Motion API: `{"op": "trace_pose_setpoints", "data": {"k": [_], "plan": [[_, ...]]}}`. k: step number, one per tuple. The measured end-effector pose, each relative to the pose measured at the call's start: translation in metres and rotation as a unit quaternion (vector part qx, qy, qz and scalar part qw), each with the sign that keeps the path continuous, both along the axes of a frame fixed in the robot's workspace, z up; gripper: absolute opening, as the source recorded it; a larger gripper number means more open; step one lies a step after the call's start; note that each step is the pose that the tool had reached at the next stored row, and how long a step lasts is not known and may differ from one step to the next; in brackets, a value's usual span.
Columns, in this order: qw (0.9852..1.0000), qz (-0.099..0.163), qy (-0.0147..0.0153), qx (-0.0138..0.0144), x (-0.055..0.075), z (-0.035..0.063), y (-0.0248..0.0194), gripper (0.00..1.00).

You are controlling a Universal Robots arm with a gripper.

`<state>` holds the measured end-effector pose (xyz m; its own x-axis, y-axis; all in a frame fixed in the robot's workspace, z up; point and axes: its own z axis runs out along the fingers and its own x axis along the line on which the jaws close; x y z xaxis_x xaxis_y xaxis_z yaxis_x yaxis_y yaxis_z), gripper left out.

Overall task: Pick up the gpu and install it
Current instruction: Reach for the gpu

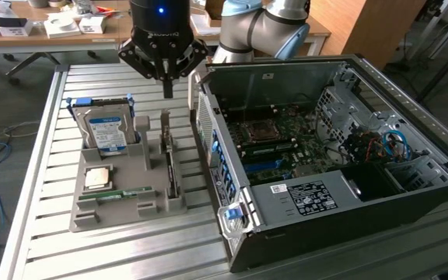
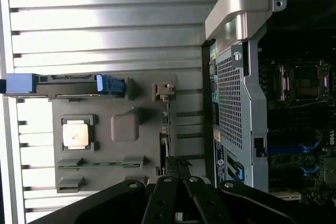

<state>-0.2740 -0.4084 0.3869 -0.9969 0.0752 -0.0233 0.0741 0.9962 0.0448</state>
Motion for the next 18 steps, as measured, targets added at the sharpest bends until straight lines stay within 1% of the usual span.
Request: {"op": "trace_pose_setpoints", "data": {"k": [13,18], "plan": [[1.0000,0.000,0.0000,0.0000,0.000,0.0000,-0.0081,0.11],[1.0000,0.000,0.0000,0.0000,-0.001,-0.0001,-0.0138,0.11]]}}
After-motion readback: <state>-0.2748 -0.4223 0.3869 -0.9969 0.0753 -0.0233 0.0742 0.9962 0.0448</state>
